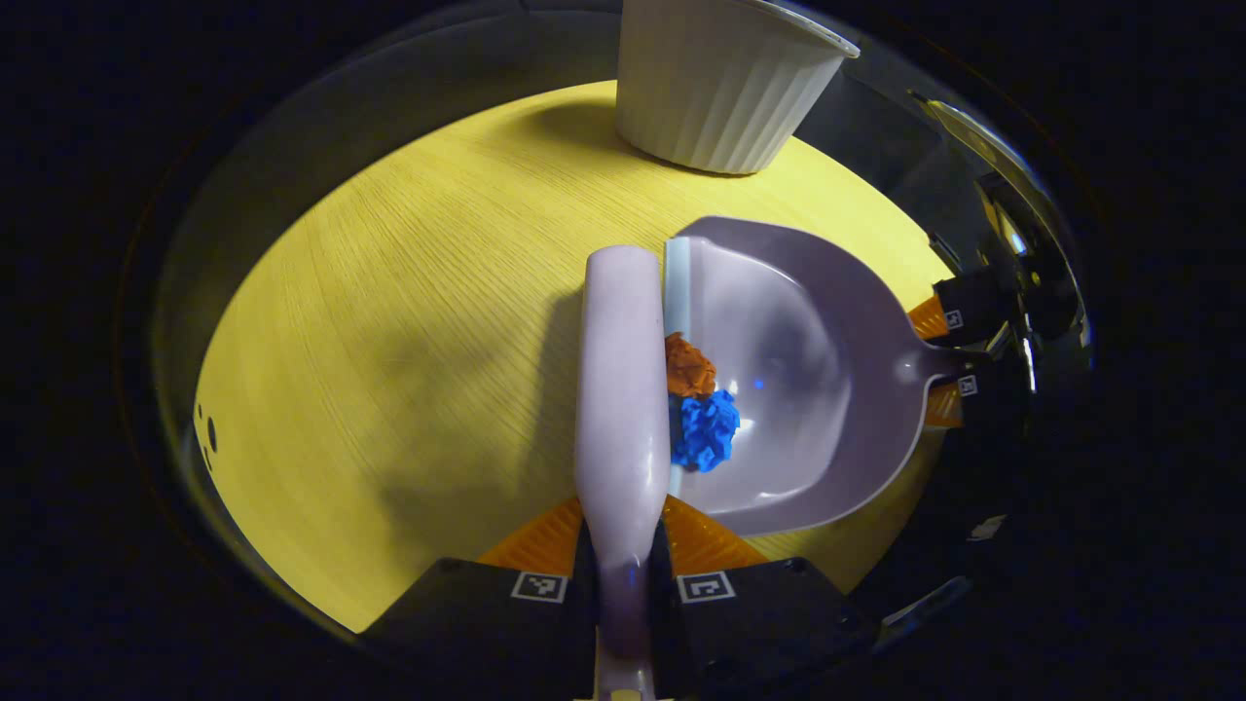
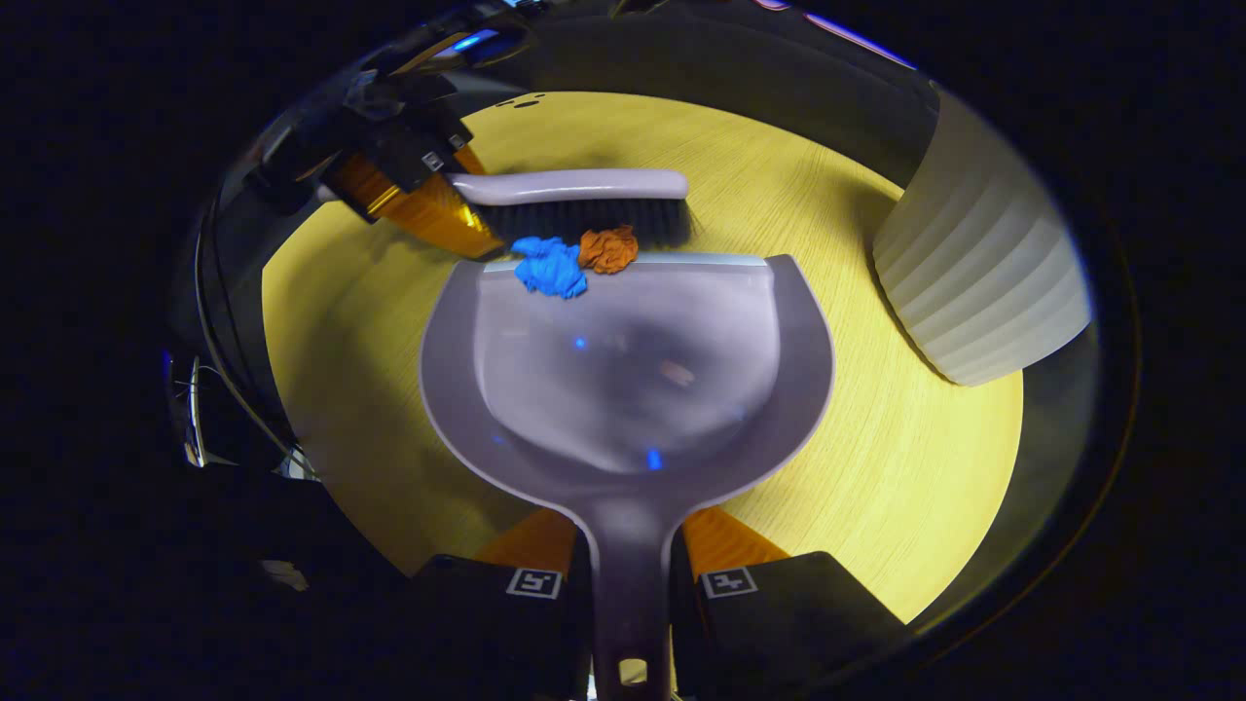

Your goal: Pick up the small broom and dustpan from the desktop, sweep the trash into the dustpan with the broom, and then empty the trash into the garbage bin.

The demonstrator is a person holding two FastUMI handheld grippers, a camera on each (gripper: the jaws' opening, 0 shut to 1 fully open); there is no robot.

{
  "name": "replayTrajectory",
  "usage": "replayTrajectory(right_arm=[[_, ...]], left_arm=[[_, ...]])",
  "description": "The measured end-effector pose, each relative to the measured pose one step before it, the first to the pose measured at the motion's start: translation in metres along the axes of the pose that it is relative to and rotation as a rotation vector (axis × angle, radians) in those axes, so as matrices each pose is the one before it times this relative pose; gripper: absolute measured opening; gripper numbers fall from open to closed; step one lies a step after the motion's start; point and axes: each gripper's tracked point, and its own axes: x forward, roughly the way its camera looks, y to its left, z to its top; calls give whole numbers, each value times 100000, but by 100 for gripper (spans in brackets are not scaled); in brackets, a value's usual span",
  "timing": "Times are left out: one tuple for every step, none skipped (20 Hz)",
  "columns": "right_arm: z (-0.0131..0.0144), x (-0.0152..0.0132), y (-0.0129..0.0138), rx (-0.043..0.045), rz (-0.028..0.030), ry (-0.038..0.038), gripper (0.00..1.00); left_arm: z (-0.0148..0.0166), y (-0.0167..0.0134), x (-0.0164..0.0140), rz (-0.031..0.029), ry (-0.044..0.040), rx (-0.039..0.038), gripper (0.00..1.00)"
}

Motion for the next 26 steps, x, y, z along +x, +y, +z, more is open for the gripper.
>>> replayTrajectory(right_arm=[[40, -74, 30, -230, -25, -202, 37], [-12, 29, -6, -278, -418, -157, 37], [-27, 60, 29, -115, -195, -107, 37], [-36, -34, 24, 156, 49, 81, 37], [59, 40, 16, 667, 219, -228, 37], [141, -99, 11, 696, 123, -148, 37], [88, -153, -54, 440, 20, -663, 37], [220, -30, 137, 352, 277, -2521, 37], [-76, 169, -24, -24, 620, -2044, 37], [16, -20, -42, -258, 137, -1320, 37], [5, 35, -89, -111, -716, -1582, 37], [31, -20, 162, 99, -495, -1476, 37], [-212, -56, 95, 446, 271, -649, 37], [-48, -420, -77, 1170, -251, -323, 37], [-144, -131, 1, 1944, -813, 436, 37], [-10, -276, 234, 2287, -858, 314, 37], [-28, -108, 379, 1961, -1061, 300, 37], [-138, -217, 90, 1428, -1417, 390, 37], [-5, -188, 112, 1329, -1913, 284, 37], [34, -612, 42, 1604, -1626, 26, 37], [93, -699, 83, 2453, -1280, -215, 37], [87, -347, 207, 2846, -1207, -72, 37], [158, -757, -52, 2823, -1497, -299, 37], [93, -968, -123, 2234, -1752, -396, 37], [360, -886, -193, 1392, -2108, -580, 37], [84, -520, -16, 644, -2423, -880, 37]], left_arm=[[-323, -118, -347, 159, -211, -313, 28], [-228, -286, -261, -391, -82, -98, 27], [-100, -145, -237, -335, -321, -47, 27], [-103, -209, -375, -1034, -361, 7, 25], [-11, -405, -355, -1792, -424, -230, 25], [-8, -363, -277, -1139, -451, -393, 27], [-57, -221, -132, 419, -628, -427, 27], [315, 562, -226, 6111, -4257, -1023, 27], [210, 127, -109, 3031, -3449, -2207, 27], [605, -167, -562, 2064, -3968, -3217, 29], [369, -94, -853, 1885, -4131, -3816, 29], [213, 439, -1434, 1426, -3650, -3964, 27], [131, 487, -1133, 768, -2582, -3664, 27], [26, 393, -972, 962, -2487, -3525, 27], [-177, 440, -554, 1090, -1420, -2628, 27], [-509, 897, -299, 980, -571, -1658, 27], [-646, 1066, -242, 1461, -131, -518, 28], [-768, 1241, 40, 1492, 193, -78, 28], [-1160, 1010, 405, 544, 776, -297, 28], [-931, 977, 418, -182, 885, -768, 27], [-718, 1074, 546, -8, 900, -861, 26], [-681, 1319, 393, 335, 1156, -632, 27], [-534, 652, 52, 166, 890, -464, 27], [-508, -698, -502, -285, 814, -361, 28], [-526, -785, -250, -556, 589, -353, 27], [-254, -324, -118, -641, 199, -48, 27]])
